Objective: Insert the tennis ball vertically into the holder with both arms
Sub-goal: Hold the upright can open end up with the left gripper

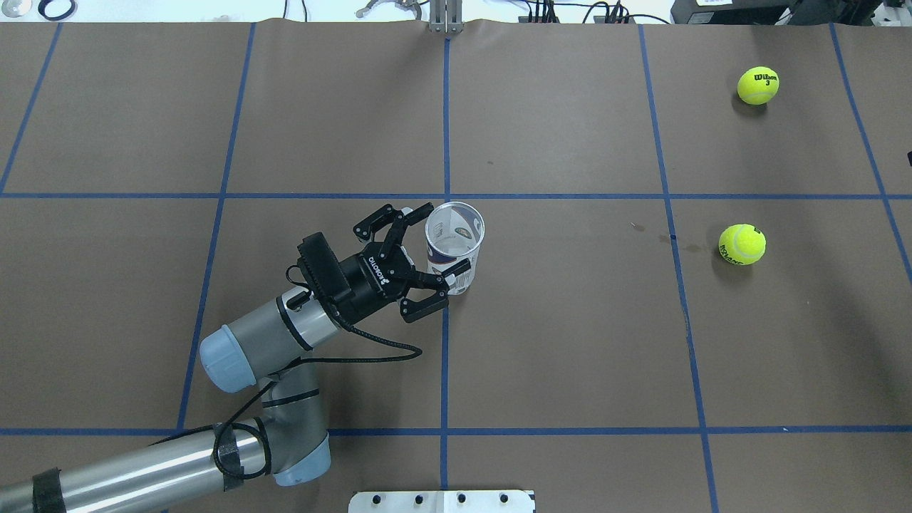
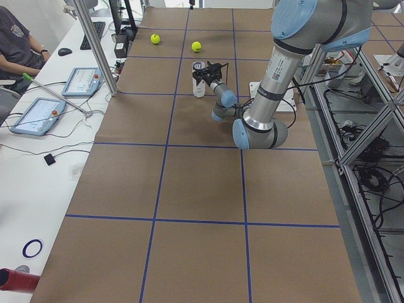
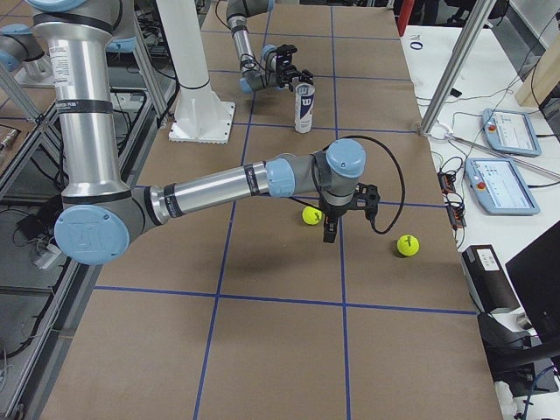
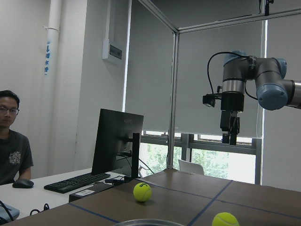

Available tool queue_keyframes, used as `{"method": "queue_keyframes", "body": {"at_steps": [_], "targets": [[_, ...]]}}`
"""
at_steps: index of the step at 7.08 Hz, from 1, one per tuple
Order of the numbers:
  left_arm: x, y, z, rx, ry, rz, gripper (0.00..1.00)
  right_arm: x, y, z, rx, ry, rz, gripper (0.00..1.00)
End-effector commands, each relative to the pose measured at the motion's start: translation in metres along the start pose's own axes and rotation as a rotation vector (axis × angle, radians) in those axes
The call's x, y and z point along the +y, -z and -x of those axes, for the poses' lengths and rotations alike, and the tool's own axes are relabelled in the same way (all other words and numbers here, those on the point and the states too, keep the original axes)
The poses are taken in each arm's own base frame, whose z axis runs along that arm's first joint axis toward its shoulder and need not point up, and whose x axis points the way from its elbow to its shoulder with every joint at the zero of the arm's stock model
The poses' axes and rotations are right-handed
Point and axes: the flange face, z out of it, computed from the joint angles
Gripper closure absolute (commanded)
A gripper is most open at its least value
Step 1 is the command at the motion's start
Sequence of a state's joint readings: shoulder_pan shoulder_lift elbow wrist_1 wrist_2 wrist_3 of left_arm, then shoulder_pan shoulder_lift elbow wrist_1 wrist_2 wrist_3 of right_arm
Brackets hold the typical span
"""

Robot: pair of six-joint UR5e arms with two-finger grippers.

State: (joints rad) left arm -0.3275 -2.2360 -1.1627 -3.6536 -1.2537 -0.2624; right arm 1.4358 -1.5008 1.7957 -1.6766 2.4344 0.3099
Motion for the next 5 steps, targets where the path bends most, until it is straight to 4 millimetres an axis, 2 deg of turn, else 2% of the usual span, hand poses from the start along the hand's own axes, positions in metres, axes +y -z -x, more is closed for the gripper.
{"method": "queue_keyframes", "body": {"at_steps": [1,5], "targets": [[0.001,0.000,-0.001,0.001,0.001,0.001,0.01,0.000,0.000,0.000,0.000,0.001,-0.001,0.00],[0.003,0.001,-0.001,-0.001,-0.003,0.010,0.01,0.002,-0.008,0.011,0.009,0.028,0.010,0.00]]}}
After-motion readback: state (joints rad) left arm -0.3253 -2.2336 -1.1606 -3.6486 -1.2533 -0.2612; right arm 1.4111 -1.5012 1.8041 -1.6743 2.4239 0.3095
